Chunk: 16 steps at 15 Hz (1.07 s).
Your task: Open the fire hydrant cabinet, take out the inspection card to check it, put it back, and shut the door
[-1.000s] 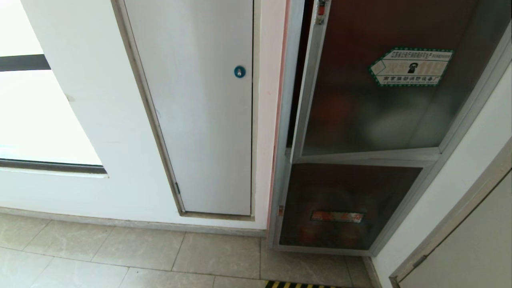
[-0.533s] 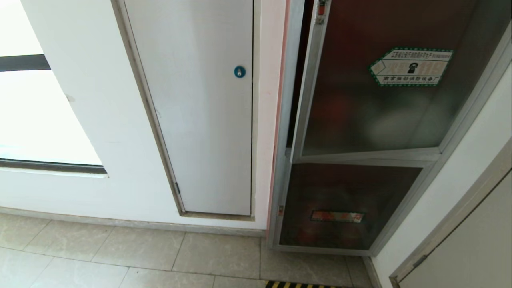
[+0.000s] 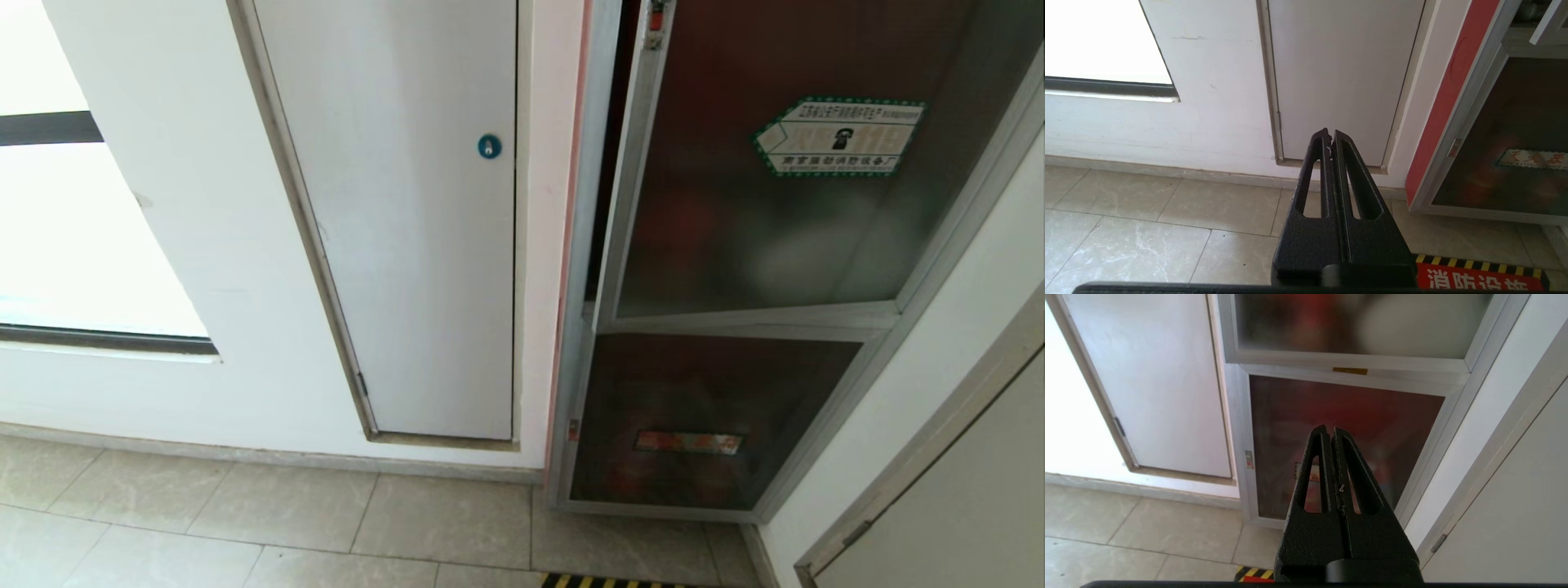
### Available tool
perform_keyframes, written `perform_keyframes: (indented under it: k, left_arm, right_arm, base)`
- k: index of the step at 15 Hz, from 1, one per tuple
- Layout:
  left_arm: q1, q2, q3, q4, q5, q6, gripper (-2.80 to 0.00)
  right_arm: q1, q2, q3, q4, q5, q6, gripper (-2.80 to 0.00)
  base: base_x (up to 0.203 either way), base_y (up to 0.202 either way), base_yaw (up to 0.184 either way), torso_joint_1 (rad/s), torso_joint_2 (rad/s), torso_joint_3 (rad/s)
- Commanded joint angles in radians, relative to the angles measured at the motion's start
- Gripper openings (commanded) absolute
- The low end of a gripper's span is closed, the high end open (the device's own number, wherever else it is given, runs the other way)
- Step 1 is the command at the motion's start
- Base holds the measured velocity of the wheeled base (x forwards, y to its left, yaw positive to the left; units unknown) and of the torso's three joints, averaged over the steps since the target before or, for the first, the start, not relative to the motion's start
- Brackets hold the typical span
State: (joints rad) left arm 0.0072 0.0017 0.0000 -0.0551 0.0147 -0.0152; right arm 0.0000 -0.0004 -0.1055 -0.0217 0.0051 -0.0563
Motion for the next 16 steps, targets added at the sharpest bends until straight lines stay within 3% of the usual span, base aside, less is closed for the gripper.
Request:
perform_keyframes:
  k: [1, 6, 16]
  left_arm:
    - [0.000, 0.000, 0.018, 0.000, 0.001, 0.000, -2.80]
    - [0.000, 0.000, 0.018, 0.000, 0.001, 0.000, -2.80]
    - [0.000, 0.000, 0.018, -0.002, 0.001, -0.001, -2.80]
  right_arm:
    - [0.000, 0.000, 0.089, -0.062, 0.001, -0.008, -2.80]
    - [0.000, 0.000, 0.106, 0.023, 0.000, -0.024, -2.80]
    - [0.000, 0.000, 0.106, 0.025, 0.006, -0.010, -2.80]
  base:
    - [0.000, 0.000, 0.000, 0.000, 0.00, 0.000]
    - [0.000, 0.000, 0.000, 0.000, 0.00, 0.000]
    - [0.000, 0.000, 0.000, 0.000, 0.00, 0.000]
